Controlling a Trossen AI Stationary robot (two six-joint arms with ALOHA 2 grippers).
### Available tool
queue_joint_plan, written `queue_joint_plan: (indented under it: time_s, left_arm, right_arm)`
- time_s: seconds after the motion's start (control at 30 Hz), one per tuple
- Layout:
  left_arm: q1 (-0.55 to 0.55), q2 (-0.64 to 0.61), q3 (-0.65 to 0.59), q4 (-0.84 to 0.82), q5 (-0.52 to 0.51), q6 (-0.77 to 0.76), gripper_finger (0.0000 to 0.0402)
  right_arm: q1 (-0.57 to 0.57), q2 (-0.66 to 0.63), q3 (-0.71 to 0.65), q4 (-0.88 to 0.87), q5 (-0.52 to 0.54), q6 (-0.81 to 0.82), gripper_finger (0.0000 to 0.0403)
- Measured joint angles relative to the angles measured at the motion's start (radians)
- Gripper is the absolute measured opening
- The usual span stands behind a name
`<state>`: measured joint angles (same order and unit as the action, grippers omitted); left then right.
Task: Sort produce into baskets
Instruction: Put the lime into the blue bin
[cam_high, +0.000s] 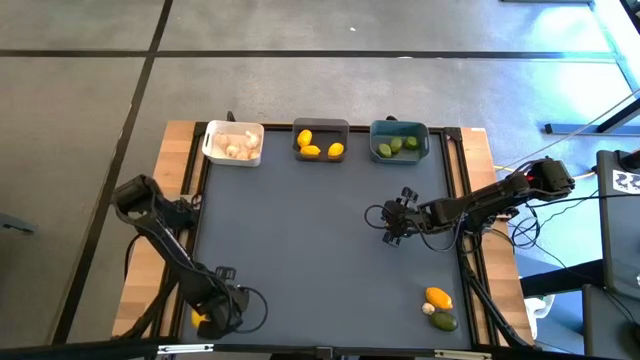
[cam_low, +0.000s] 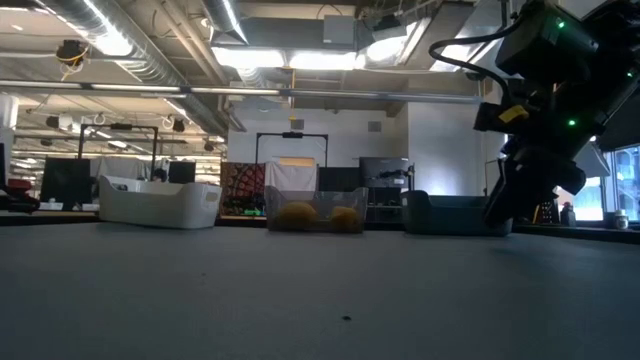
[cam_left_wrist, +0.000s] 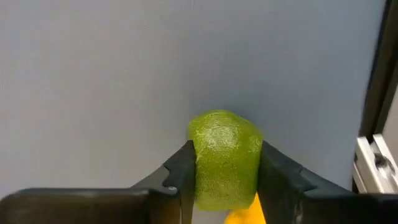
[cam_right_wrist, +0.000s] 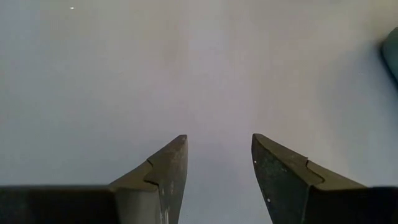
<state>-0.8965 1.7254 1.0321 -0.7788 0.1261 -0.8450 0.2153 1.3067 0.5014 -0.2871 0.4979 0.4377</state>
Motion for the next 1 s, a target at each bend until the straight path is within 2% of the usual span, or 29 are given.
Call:
queue_joint_plan:
  time_s: [0.27, 0.47, 0.57, 0.7, 0.87, 1.0]
  left_arm:
    - [0.139, -0.053, 0.0, -0.038, -0.014, 0.005, 0.013]
    - [0.272, -0.166, 0.0, -0.044, -0.117, 0.047, 0.0128]
    - [0.337, -0.225, 0.0, -0.005, -0.191, 0.079, 0.0128]
    - [0.41, -0.291, 0.0, 0.08, -0.272, 0.162, 0.0132]
    - [0.483, -0.334, 0.0, 0.192, -0.391, 0.319, 0.0132]
    - [0.538, -0.337, 0.0, 0.328, -0.412, 0.45, 0.0133]
  right_arm:
    - [0.0, 0.0, 0.0, 0.023, -0.011, 0.006, 0.0179]
    - [0.0, 0.0, 0.0, 0.1, -0.066, 0.01, 0.0183]
    - [0.0, 0.0, 0.012, 0.116, -0.101, 0.01, 0.0206]
    - [0.0, 0.0, 0.053, 0.112, -0.102, -0.008, 0.0259]
    - [0.0, 0.0, 0.141, 0.107, -0.125, -0.16, 0.0315]
    - [0.0, 0.0, 0.228, 0.108, -0.124, -0.294, 0.0325]
